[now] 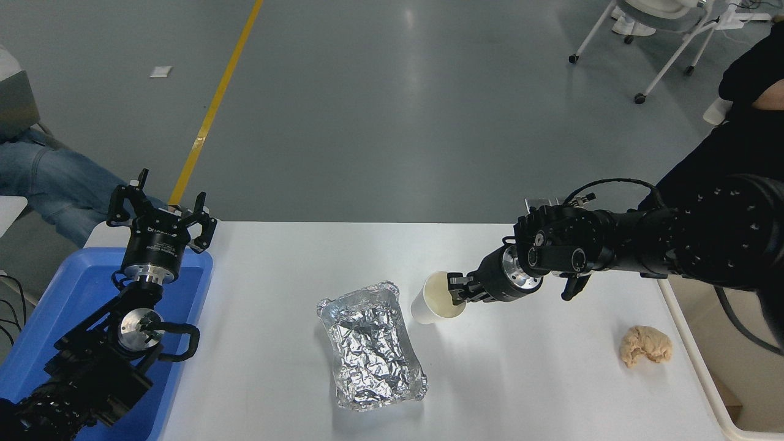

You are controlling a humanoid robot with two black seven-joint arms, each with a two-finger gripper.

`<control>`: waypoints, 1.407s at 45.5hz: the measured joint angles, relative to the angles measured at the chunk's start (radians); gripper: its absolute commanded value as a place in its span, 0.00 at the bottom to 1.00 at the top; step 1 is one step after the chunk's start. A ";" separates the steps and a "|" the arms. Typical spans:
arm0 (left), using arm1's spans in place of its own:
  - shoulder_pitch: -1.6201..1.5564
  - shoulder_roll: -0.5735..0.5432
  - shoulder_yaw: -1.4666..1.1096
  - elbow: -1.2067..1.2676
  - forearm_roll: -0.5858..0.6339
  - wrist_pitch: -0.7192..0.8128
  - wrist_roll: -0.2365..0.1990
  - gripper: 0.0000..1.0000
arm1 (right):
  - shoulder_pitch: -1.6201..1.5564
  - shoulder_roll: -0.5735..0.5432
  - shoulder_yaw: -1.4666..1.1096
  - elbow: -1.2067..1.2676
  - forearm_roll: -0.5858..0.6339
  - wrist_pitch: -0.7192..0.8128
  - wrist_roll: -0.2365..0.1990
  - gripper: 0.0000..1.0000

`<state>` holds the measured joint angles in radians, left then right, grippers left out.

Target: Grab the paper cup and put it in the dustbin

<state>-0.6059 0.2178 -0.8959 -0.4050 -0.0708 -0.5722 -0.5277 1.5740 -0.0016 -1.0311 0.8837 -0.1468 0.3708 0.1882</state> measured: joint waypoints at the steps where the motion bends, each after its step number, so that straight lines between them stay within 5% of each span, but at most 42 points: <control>1: 0.000 0.000 0.000 0.000 0.000 0.000 0.000 0.99 | 0.011 -0.002 -0.001 0.000 -0.002 0.001 0.000 0.00; 43: 0.000 0.000 0.000 0.000 0.000 0.000 0.000 0.99 | 0.551 -0.187 -0.007 0.155 -0.007 0.097 -0.002 0.00; 64: 0.000 0.000 0.000 0.000 0.000 0.000 0.000 0.99 | 0.420 -0.285 -0.226 -0.158 0.119 0.067 -0.018 0.00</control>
<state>-0.6059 0.2178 -0.8957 -0.4052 -0.0704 -0.5722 -0.5277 1.9938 -0.2867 -1.2568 0.7258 -0.0276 0.4375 0.1706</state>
